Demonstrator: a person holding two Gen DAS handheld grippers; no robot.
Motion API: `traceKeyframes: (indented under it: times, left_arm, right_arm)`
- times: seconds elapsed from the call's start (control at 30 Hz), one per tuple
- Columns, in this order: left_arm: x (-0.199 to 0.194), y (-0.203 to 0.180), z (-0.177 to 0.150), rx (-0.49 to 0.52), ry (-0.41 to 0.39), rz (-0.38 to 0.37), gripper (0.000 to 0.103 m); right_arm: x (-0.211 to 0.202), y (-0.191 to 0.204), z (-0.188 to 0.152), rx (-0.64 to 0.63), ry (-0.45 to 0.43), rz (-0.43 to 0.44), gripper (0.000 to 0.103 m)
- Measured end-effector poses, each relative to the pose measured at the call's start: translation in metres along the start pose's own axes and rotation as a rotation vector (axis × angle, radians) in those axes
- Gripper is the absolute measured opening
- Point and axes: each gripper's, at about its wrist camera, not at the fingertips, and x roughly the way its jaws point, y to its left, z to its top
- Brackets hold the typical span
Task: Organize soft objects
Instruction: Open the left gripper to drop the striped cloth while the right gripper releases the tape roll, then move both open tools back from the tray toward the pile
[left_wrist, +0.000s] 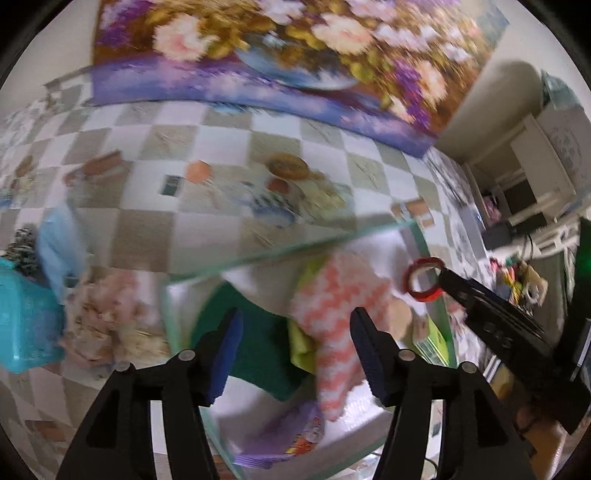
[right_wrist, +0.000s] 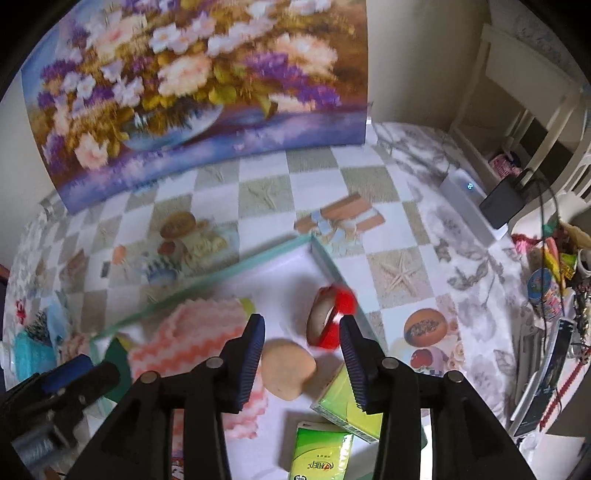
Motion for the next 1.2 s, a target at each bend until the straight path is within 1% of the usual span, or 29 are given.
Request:
traceKeyframes:
  times: [0.07,0.1,0.13,0.2,0.33,0.4,0.47,0.57,0.63,0.77,1.0,1.2]
  left_arm:
    - [-0.008,0.006,0.004,-0.006,-0.029,0.026,0.068]
    - [-0.013,0.009,0.007,-0.005,-0.046,0.044,0.070]
    - [-0.016,0.012,0.008,-0.004,-0.057,0.057,0.071]
    - [-0.025,0.018,0.011,-0.001,-0.086,0.093,0.075]
    - [-0.042,0.029,0.016,0.007,-0.142,0.152,0.081]
    - [-0.049,0.035,0.018,0.010,-0.166,0.183,0.089]
    - [-0.055,0.041,0.019,0.008,-0.188,0.209,0.090]
    - [-0.063,0.052,0.021,-0.002,-0.209,0.247,0.091]
    - [-0.067,0.061,0.022,-0.010,-0.220,0.281,0.091]
    - [-0.075,0.084,0.023,-0.042,-0.229,0.344,0.091]
    - [-0.083,0.118,0.023,-0.076,-0.218,0.387,0.091]
    - [-0.097,0.145,0.020,-0.115,-0.229,0.409,0.091]
  right_arm:
    - [-0.009,0.001,0.003,-0.002,-0.021,-0.012,0.052]
    - [-0.014,0.002,0.005,-0.006,-0.032,-0.017,0.057]
    - [-0.019,0.002,0.006,-0.009,-0.043,-0.021,0.058]
    - [-0.026,0.004,0.008,-0.016,-0.060,-0.028,0.060]
    - [-0.039,0.009,0.011,-0.036,-0.090,-0.048,0.069]
    - [-0.042,0.011,0.012,-0.046,-0.098,-0.055,0.072]
    - [-0.043,0.013,0.012,-0.054,-0.101,-0.060,0.075]
    - [-0.040,0.015,0.012,-0.057,-0.090,-0.067,0.086]
    - [-0.036,0.016,0.011,-0.057,-0.079,-0.081,0.103]
    - [-0.034,0.021,0.010,-0.060,-0.073,-0.081,0.103]
    - [-0.032,0.036,0.008,-0.078,-0.064,-0.071,0.103]
    - [-0.033,0.063,0.005,-0.106,-0.069,-0.043,0.103]
